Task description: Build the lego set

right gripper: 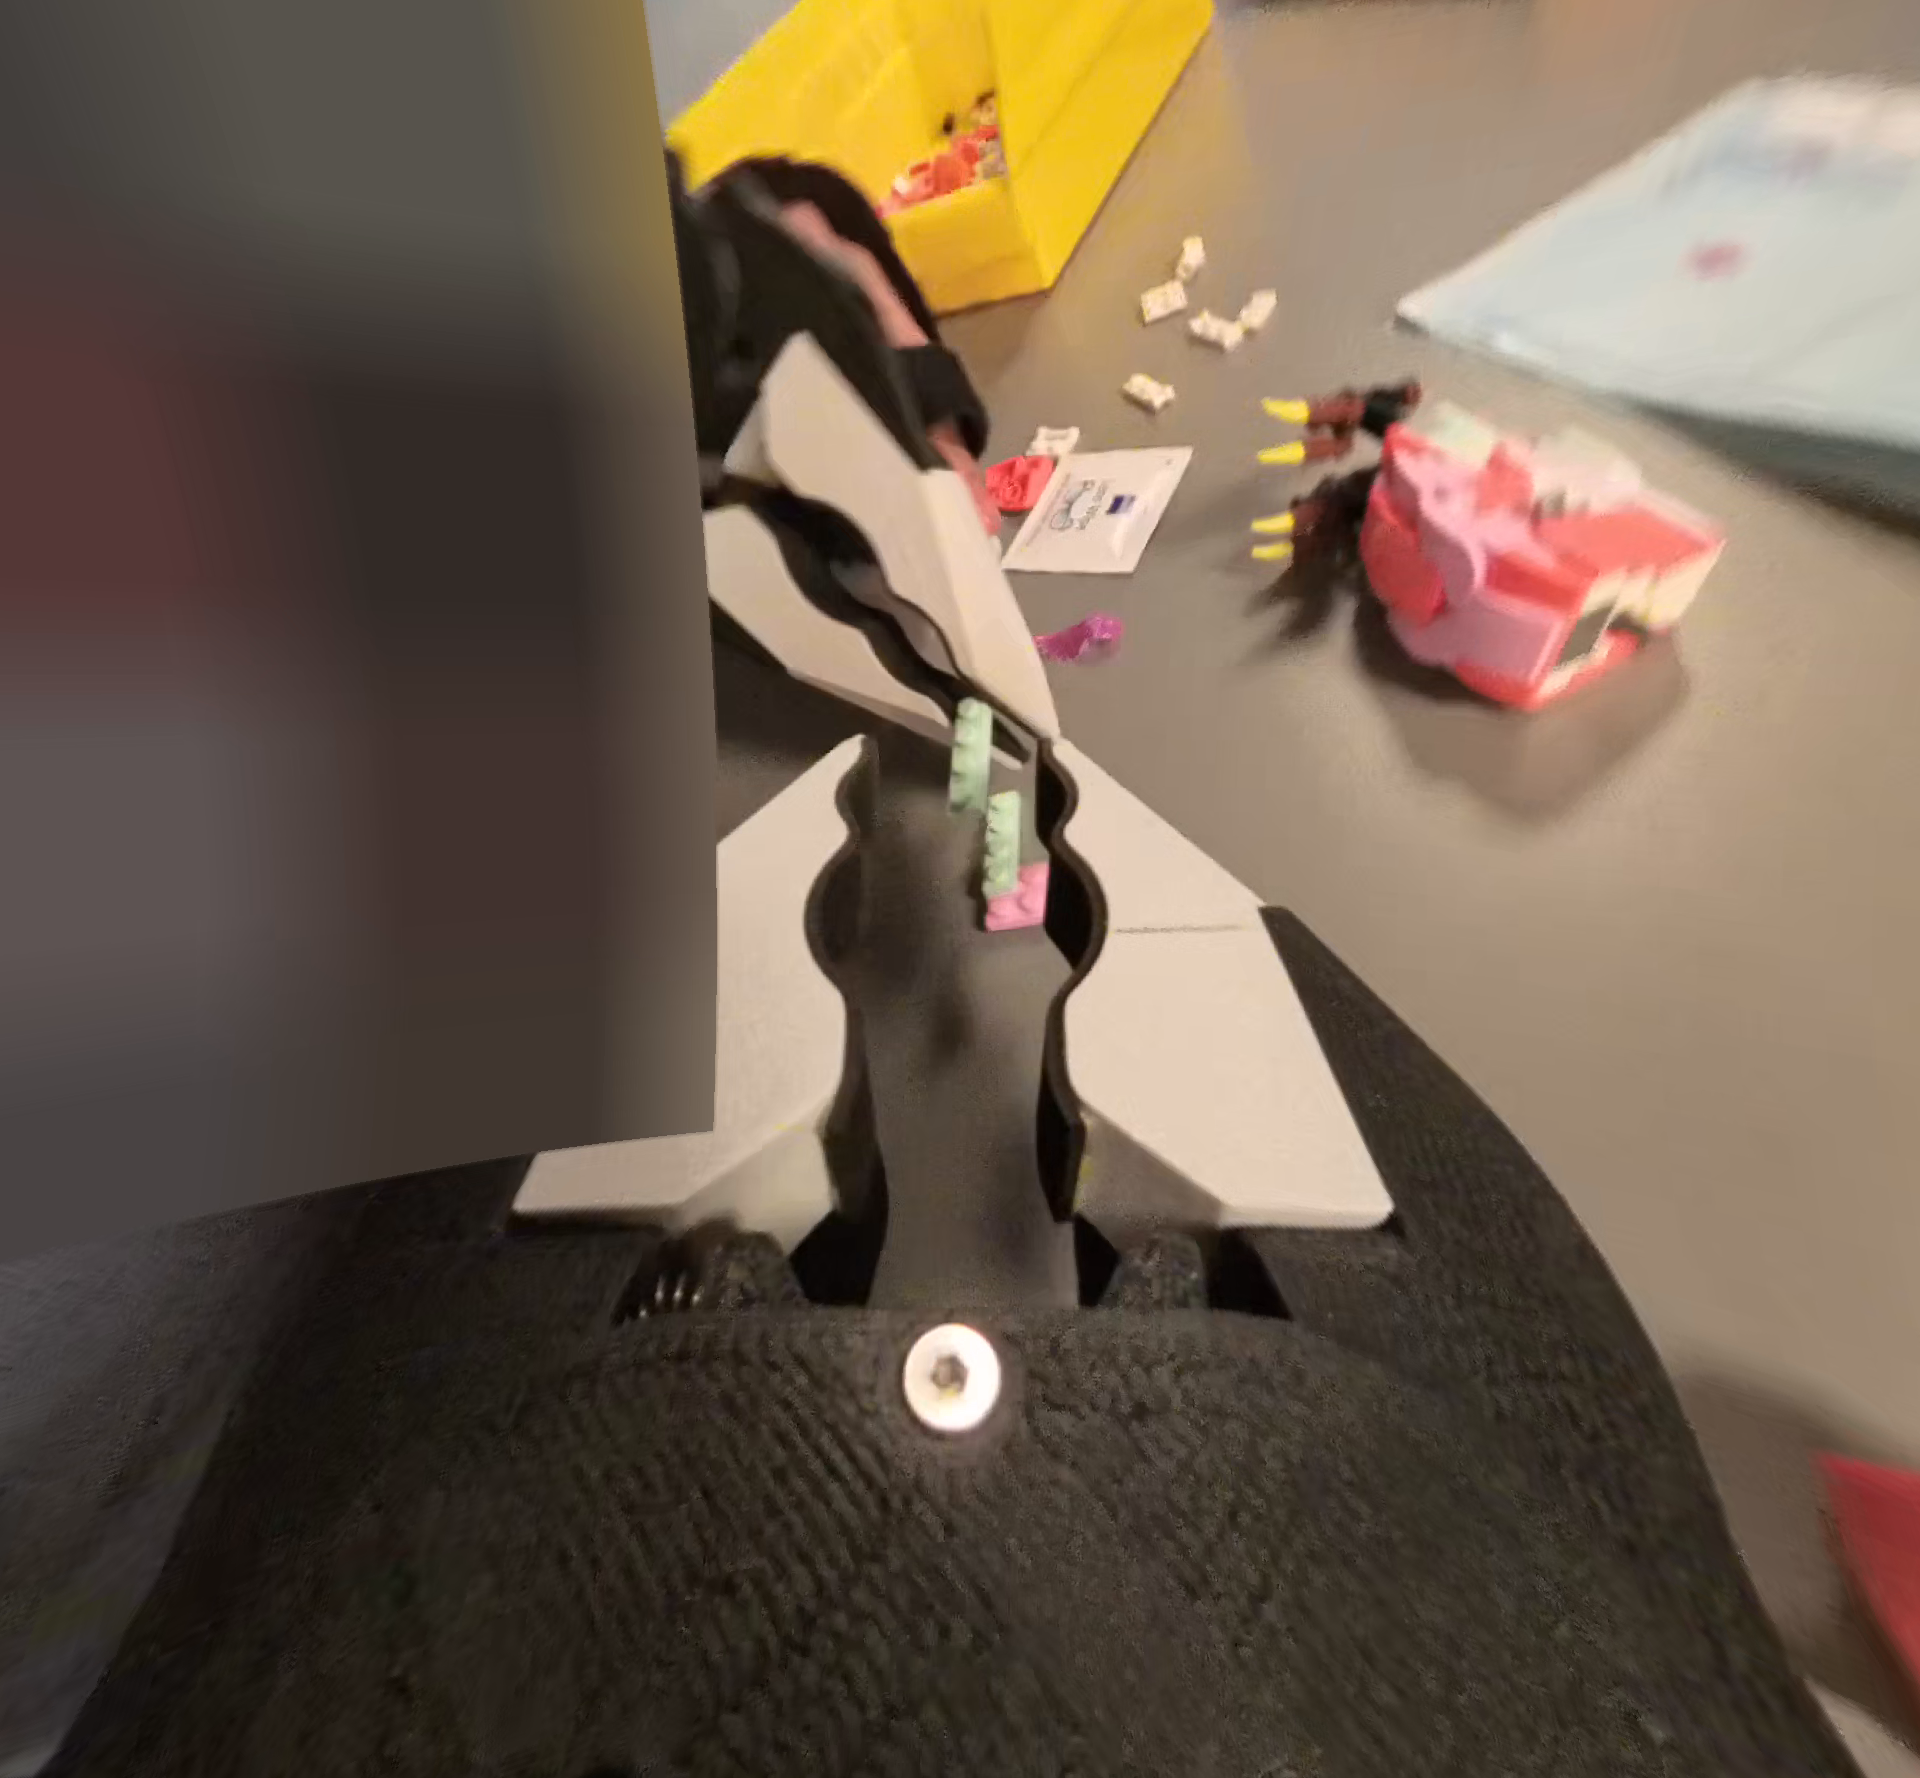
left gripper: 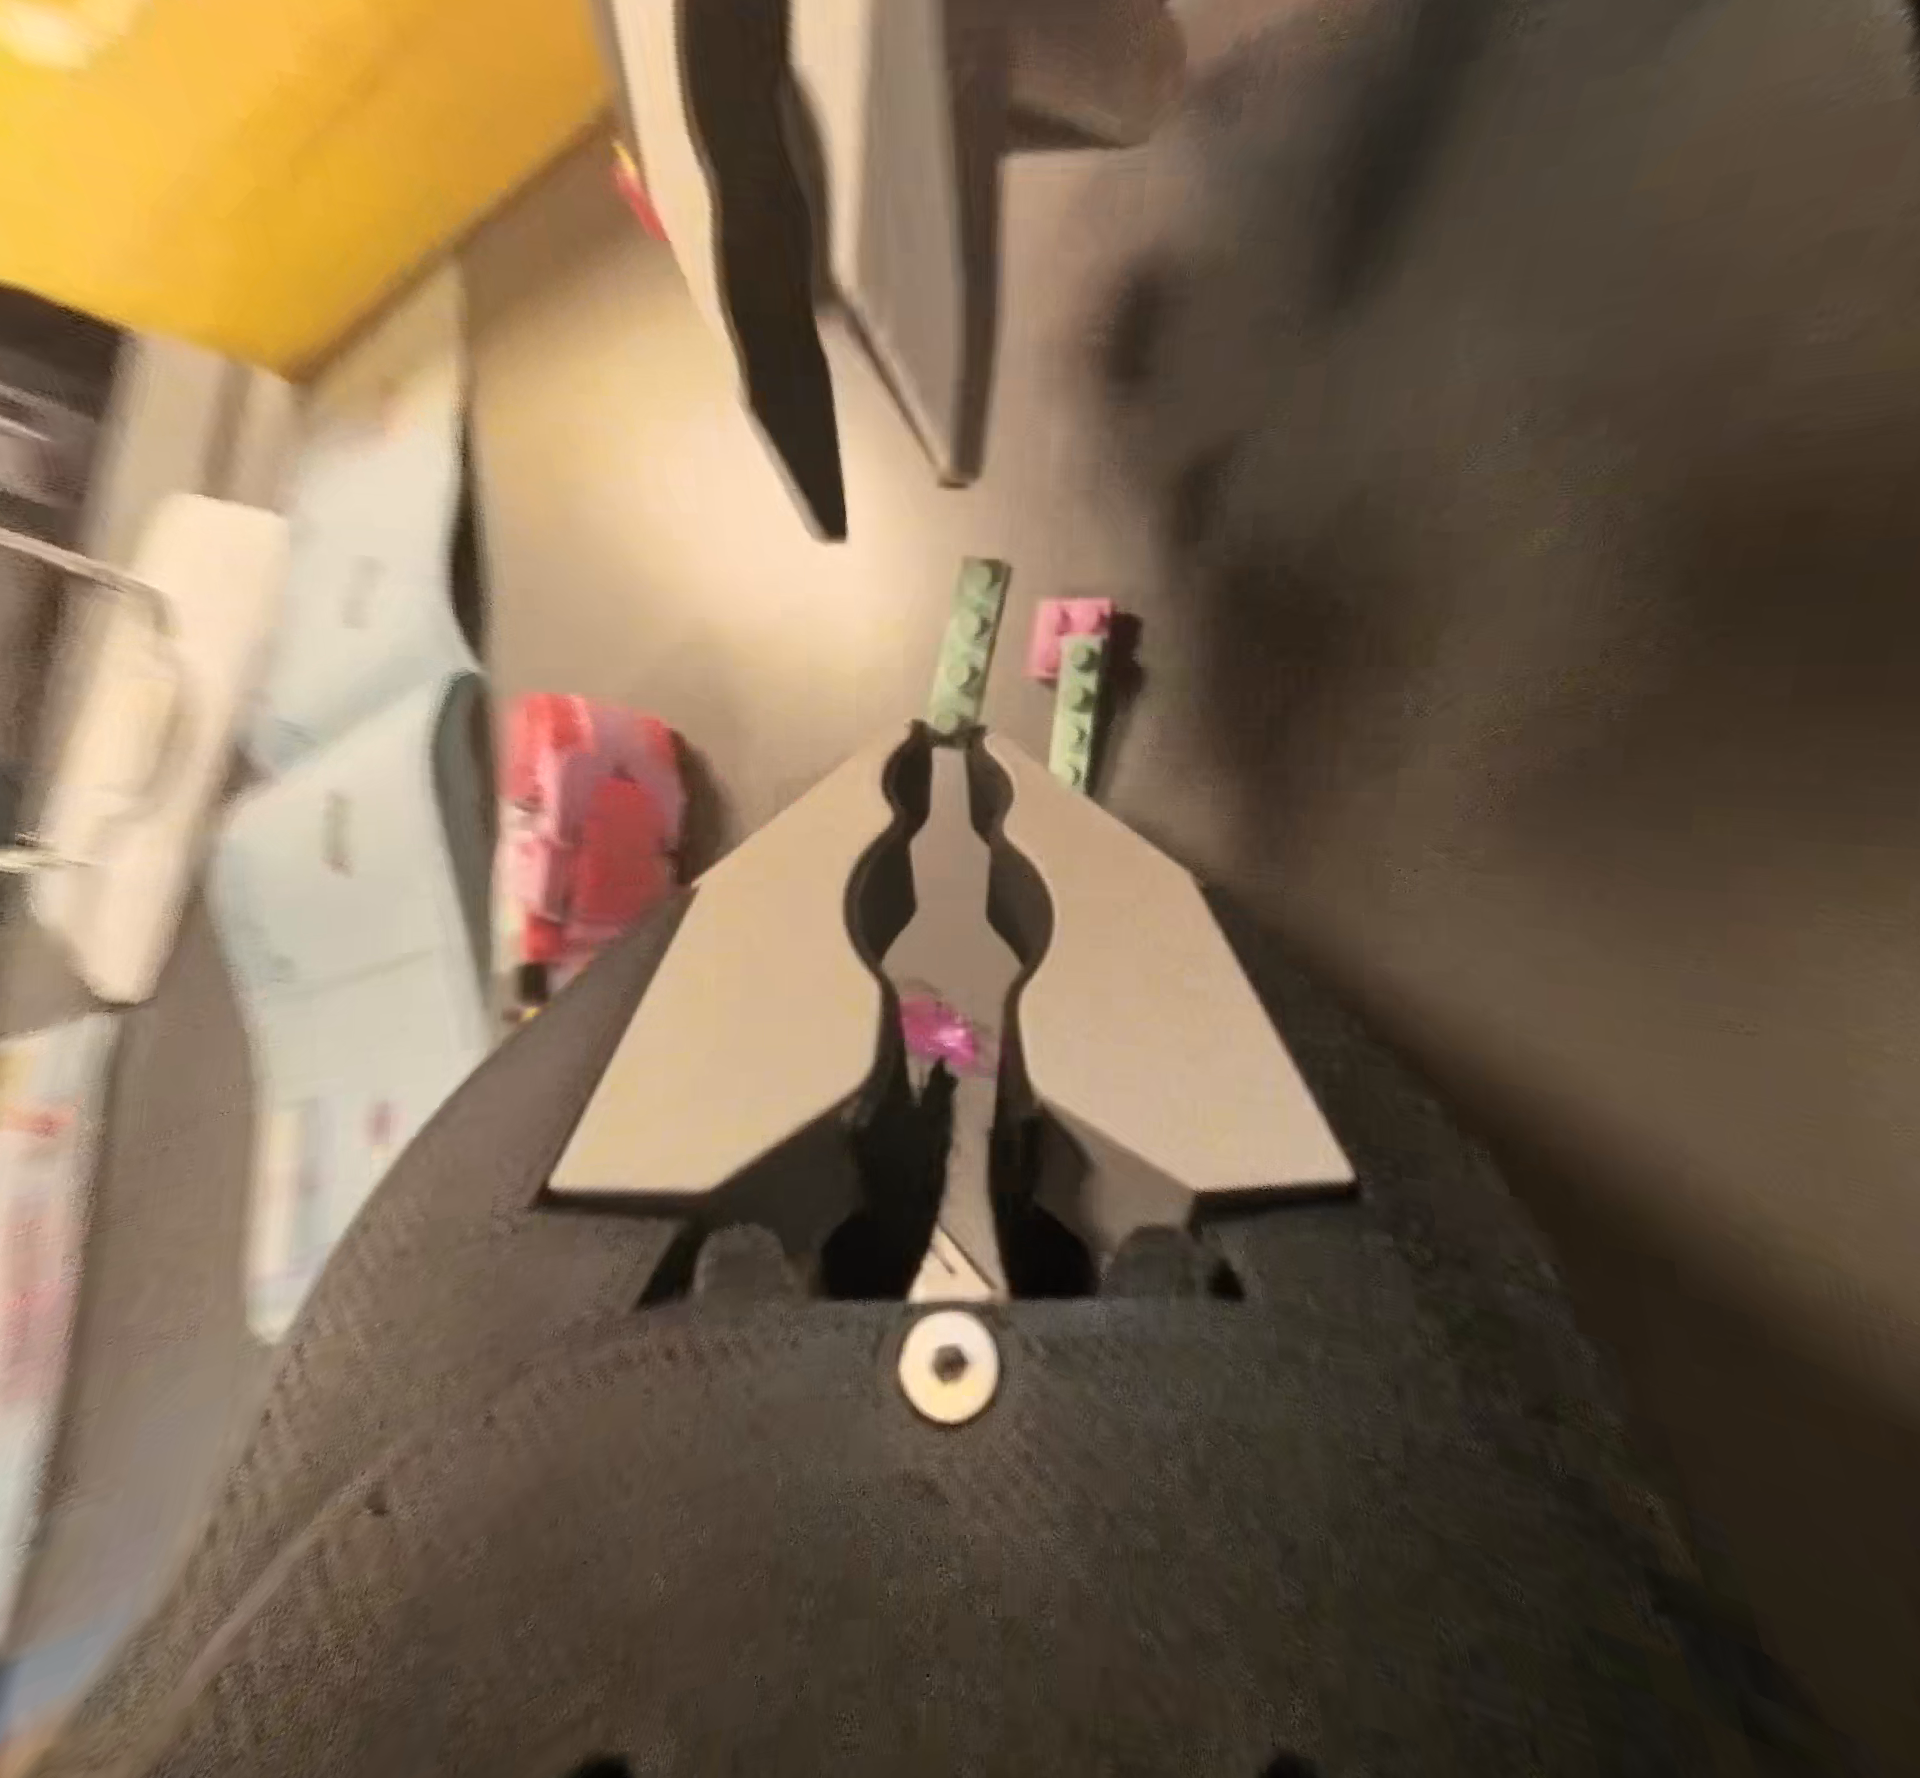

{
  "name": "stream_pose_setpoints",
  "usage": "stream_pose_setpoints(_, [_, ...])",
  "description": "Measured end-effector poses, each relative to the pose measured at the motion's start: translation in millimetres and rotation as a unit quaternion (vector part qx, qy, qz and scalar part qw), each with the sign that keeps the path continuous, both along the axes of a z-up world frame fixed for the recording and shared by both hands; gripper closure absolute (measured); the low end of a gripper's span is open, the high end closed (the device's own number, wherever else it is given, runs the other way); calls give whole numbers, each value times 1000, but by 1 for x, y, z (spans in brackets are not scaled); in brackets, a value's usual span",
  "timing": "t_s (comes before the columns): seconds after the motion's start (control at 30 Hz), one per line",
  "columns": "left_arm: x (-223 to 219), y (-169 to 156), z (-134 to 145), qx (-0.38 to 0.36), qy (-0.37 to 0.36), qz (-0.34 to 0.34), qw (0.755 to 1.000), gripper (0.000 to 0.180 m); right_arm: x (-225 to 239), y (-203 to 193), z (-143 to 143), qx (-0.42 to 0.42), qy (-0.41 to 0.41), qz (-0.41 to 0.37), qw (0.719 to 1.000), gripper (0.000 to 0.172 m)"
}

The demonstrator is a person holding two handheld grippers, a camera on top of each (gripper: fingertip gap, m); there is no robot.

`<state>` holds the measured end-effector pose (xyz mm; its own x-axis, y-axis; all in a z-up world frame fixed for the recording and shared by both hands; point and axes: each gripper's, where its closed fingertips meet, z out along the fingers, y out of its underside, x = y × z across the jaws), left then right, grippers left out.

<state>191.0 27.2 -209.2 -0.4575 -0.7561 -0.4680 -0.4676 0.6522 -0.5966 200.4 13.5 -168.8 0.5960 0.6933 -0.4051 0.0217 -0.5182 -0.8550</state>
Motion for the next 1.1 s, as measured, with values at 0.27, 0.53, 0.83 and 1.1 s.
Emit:
stream_pose_setpoints(0.27, [-7,-8,-5,-213,131,20,968,175,-5,5,-25,186,-315,36,930,160])
stream_pose_setpoints(0.53, [-4,0,-8,-232,125,43,964,173,-6,9,-31,146,-276,28,950,167])
stream_pose_setpoints(0.83, [-9,-9,-13,-140,70,0,988,156,3,12,-58,-53,-188,13,981,167])
stream_pose_setpoints(1.1, [10,4,-16,-99,66,11,993,167,1,10,-58,-79,-166,21,983,168])
